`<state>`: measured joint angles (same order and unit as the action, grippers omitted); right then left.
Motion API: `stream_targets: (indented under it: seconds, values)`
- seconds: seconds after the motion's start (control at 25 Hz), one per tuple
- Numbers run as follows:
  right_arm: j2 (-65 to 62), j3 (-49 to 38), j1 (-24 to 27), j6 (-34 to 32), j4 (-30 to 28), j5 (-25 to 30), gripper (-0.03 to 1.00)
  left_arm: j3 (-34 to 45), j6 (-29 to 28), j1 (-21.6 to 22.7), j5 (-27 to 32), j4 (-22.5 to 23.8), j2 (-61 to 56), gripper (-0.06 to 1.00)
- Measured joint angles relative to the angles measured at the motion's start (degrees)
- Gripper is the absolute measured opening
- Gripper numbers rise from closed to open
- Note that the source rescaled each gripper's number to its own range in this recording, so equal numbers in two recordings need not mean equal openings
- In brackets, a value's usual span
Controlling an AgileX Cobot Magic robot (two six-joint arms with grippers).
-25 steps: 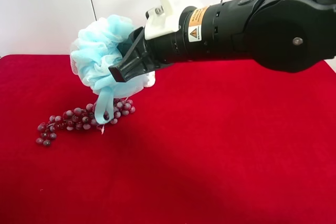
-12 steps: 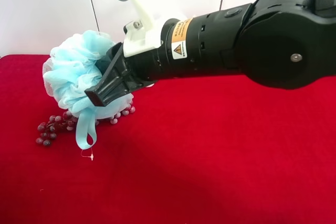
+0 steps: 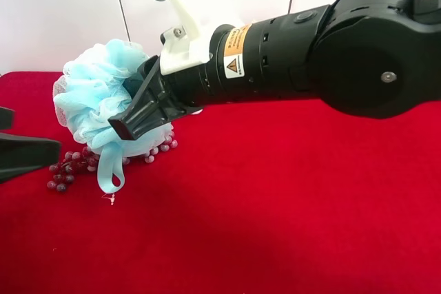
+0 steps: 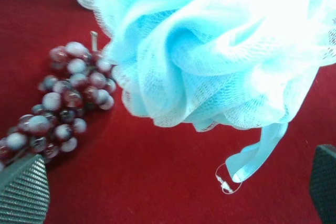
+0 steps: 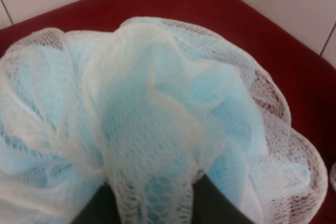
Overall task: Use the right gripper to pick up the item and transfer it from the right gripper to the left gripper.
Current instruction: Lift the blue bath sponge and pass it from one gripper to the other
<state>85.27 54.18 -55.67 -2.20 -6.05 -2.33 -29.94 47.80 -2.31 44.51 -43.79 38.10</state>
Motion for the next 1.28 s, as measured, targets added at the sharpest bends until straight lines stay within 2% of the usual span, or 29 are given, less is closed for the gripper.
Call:
stream_targets:
  seconds: [0.16,0.4,0.48,0.68,0.96,1.04,1.12,1.28]
  values:
    - [0.0,0.0,0.0,0.0,0.0,-0.59,0.01,0.0,9.5,0.0,-0.12,-5.13,6.55,1.0]
    - [0.0,0.0,0.0,0.0,0.0,-0.63,0.01,0.0,25.8,0.0,-0.95,-18.32,14.35,1.0]
    - [0.0,0.0,0.0,0.0,0.0,-0.7,0.0,-0.41,28.92,0.0,-1.65,-21.63,16.63,1.0]
    - [0.0,0.0,0.0,0.0,0.0,-1.12,0.0,-2.87,31.01,0.0,-1.65,-24.76,21.57,1.0]
    - [0.0,0.0,0.0,-1.88,0.0,-3.4,0.0,-3.42,31.37,0.0,-1.41,-25.66,23.49,1.0]
    - [0.0,0.0,0.0,-2.18,0.0,-3.95,0.0,-3.42,31.37,0.0,-1.14,-26.2,23.56,0.95]
    - [0.0,0.0,0.0,-2.48,0.0,-4.01,0.0,-3.42,31.55,0.0,-0.69,-26.63,23.56,0.86]
    - [0.0,0.0,0.0,-2.52,0.0,-4.01,0.0,-3.42,31.55,0.0,-0.18,-26.74,23.56,0.56]
